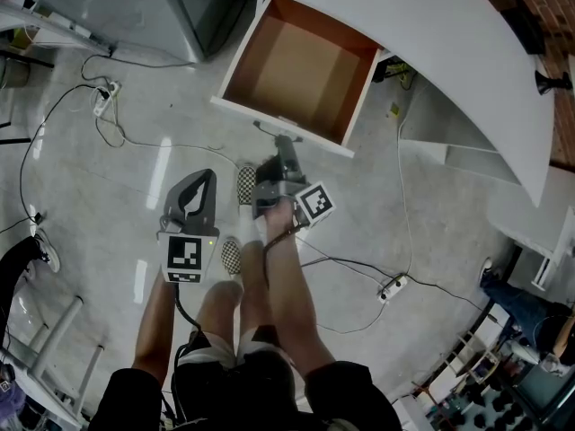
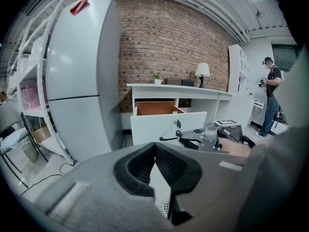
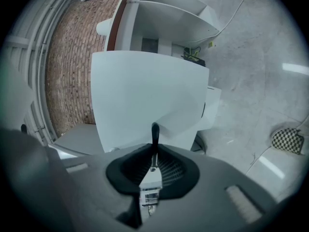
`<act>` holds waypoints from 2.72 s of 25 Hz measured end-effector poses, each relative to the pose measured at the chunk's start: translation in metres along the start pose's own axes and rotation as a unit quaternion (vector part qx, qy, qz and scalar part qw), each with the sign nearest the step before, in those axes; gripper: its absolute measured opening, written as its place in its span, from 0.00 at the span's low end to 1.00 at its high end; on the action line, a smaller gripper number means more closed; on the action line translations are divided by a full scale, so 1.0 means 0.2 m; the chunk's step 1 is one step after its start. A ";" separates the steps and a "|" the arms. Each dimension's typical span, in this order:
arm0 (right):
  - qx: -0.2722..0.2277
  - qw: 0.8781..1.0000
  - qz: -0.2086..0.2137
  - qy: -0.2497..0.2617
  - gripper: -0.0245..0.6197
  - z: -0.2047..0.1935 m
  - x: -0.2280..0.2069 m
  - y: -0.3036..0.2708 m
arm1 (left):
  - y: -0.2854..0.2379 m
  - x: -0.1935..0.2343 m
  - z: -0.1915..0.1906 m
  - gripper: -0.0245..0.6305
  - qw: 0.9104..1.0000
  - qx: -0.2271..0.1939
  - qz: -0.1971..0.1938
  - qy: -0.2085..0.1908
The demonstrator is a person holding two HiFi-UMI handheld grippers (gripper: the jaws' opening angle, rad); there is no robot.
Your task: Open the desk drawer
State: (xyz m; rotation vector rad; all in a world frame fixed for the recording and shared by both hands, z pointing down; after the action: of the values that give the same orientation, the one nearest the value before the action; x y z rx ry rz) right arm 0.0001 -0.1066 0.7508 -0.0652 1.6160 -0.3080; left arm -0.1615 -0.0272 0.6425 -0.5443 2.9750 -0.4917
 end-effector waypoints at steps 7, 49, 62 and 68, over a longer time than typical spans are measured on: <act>0.002 1.000 0.005 0.008 0.11 0.00 -0.05 0.11 | 0.00 0.00 0.00 0.05 1.000 -0.001 0.001 -0.004; -0.005 0.797 0.132 0.590 0.46 0.46 1.86 1.12 | 0.67 -0.45 1.49 0.05 0.987 -0.136 -0.061 -0.056; -0.015 0.707 0.163 0.688 0.44 0.59 2.28 1.45 | 0.80 -0.68 1.89 0.05 0.983 -0.170 -0.046 -0.047; -0.015 0.702 0.175 0.690 0.39 0.65 2.34 1.55 | 0.86 -0.73 1.93 0.05 0.984 -0.168 -0.027 -0.048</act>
State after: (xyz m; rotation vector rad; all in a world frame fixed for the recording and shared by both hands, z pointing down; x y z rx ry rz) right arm 0.1394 0.0636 0.2186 0.5959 3.0758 0.0432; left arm -0.0314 0.0631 0.2237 -0.6540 2.9696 0.0399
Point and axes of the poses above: the fingertips, and each gripper's own axes: y backward along the fingers, x to its left, z out of its top, the point moved 1 cm from there along y, backward along the fingers, and after that the axes turned 12 degrees about -x, right-handed, at the moved point
